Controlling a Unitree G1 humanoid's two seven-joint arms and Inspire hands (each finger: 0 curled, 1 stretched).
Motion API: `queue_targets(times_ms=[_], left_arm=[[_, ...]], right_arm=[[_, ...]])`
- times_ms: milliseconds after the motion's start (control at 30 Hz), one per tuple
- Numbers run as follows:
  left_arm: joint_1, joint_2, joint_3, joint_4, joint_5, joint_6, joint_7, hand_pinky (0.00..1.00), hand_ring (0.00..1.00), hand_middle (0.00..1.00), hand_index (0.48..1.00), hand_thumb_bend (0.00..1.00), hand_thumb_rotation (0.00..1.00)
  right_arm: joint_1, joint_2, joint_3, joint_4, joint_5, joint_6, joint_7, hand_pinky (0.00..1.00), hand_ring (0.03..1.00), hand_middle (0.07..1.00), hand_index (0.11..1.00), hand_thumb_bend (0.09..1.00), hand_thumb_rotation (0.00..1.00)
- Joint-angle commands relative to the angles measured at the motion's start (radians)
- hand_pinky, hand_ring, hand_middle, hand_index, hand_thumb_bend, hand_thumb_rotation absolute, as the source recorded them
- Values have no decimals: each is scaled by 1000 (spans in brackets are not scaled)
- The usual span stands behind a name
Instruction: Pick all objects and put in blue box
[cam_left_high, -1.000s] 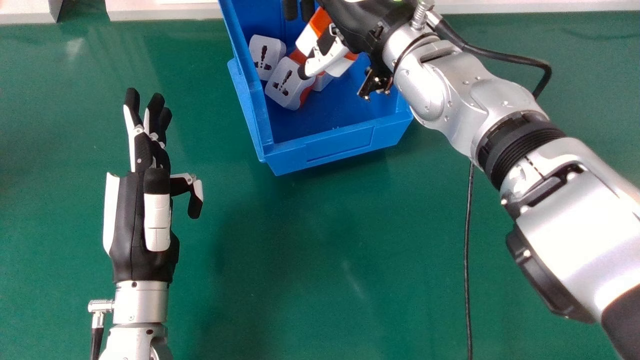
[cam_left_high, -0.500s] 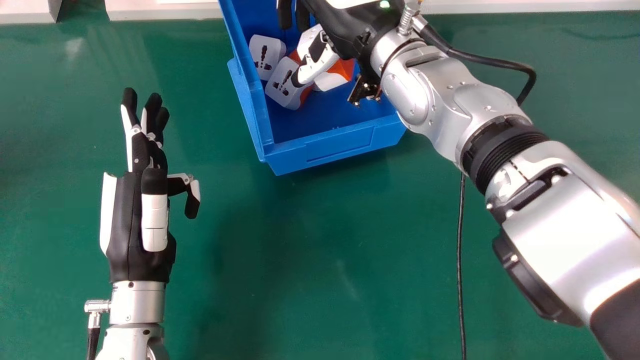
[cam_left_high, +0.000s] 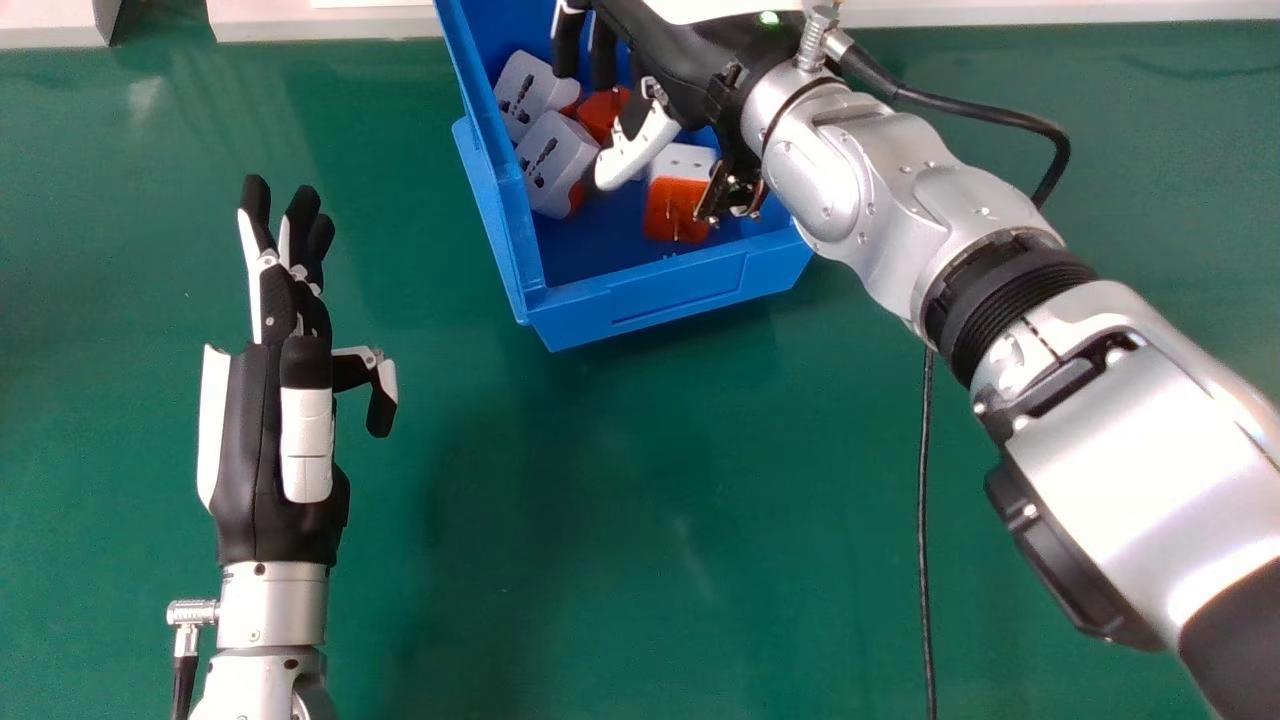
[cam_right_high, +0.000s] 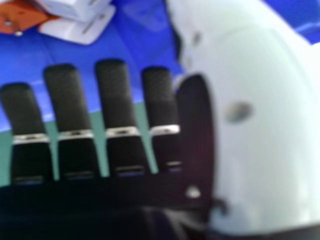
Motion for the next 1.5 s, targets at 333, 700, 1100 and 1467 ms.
queue_targets(times_ms=[333, 700, 1100, 1467], left_arm=[[-3, 5, -5, -9, 6, -19, -6, 0, 1000, 1000, 941, 1000, 1000], [10, -21, -13, -16, 10, -35, 9, 0, 1000, 1000, 938, 1000, 1000], [9, -27, -16, -18, -1, -21, 0, 0, 1000, 1000, 940, 1000, 1000], [33, -28, -14, -45, -53, -13, -68, 0, 1000, 1000, 943, 1000, 1000]], right_arm=[[-54, -53, -30, -23, 47, -83, 35, 551, 613, 647, 700, 937, 244], [247, -323, -136, -282, 163, -550, -41, 617, 713, 756, 766, 976, 631], [925, -533, -375, -827, 789, -837, 293, 577, 706, 742, 744, 887, 840], [1284, -323, -402, -808, 1049, -951, 402, 626, 756, 787, 795, 906, 950]])
